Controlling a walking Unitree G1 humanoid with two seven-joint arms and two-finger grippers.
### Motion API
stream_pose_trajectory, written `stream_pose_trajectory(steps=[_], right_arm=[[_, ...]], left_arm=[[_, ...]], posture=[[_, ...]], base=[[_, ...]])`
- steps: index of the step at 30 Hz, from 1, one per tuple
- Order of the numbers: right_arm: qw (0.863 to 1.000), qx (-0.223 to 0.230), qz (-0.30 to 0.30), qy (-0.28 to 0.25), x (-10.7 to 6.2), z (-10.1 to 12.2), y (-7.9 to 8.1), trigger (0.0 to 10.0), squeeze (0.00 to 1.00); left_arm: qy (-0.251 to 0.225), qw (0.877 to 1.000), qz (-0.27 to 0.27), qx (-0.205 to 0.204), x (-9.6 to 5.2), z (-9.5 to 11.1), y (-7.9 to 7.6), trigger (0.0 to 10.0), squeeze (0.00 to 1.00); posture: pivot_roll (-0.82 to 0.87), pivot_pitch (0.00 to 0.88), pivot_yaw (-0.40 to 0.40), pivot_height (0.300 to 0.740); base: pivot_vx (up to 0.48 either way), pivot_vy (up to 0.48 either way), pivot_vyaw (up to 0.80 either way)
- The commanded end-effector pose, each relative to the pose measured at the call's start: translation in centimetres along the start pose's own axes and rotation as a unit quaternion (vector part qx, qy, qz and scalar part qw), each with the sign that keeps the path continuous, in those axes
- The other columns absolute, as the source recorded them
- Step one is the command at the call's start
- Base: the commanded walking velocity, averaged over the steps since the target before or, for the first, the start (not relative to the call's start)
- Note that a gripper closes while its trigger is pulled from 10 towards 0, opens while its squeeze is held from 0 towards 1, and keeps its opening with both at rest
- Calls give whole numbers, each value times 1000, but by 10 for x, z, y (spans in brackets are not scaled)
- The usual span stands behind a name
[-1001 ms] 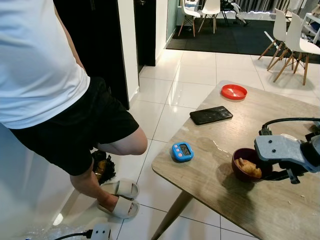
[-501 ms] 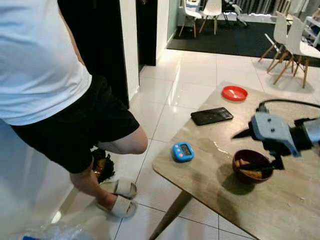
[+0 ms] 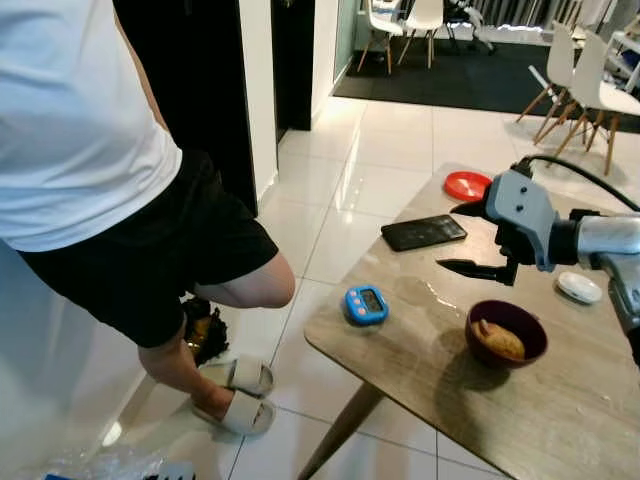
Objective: Restocking fridge
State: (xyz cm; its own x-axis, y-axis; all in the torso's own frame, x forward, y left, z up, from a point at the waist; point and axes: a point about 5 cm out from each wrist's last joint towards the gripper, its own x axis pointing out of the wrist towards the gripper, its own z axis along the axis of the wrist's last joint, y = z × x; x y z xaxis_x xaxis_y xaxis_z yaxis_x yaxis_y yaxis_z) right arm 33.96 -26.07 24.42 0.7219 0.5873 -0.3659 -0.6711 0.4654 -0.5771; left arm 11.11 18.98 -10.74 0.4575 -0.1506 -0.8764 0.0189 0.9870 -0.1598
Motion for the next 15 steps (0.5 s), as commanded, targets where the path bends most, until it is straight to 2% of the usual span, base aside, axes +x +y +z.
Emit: stream_pose_trajectory(steps=[1, 6, 8, 12, 15], right_arm=[[1000, 2, -16, 6, 0, -2, -4, 10000, 0], [993, 23, -106, 47, -4, -11, -27, 10000, 0], [991, 27, -116, 57, -6, -13, -30, 10000, 0], [988, 30, -102, 108, -15, -26, -31, 10000, 0], [989, 31, -82, 119, -18, -29, -31, 10000, 0]], left_arm=[[23, 1000, -13, -4, 1, -11, -11, 10000, 0], [27, 1000, -9, -6, 1, -13, -11, 10000, 0], [28, 1000, -8, -6, 0, -14, -10, 10000, 0], [30, 1000, -5, -8, -1, -16, -6, 10000, 0], [31, 999, -4, -8, -1, -16, -6, 10000, 0]], posture=[[18, 0, -4, 739], [21, 0, -6, 739], [21, 0, -6, 739], [21, 0, -6, 739], [21, 0, -6, 739]], base=[[0, 0, 0], [0, 0, 0], [0, 0, 0], [0, 0, 0], [0, 0, 0]])
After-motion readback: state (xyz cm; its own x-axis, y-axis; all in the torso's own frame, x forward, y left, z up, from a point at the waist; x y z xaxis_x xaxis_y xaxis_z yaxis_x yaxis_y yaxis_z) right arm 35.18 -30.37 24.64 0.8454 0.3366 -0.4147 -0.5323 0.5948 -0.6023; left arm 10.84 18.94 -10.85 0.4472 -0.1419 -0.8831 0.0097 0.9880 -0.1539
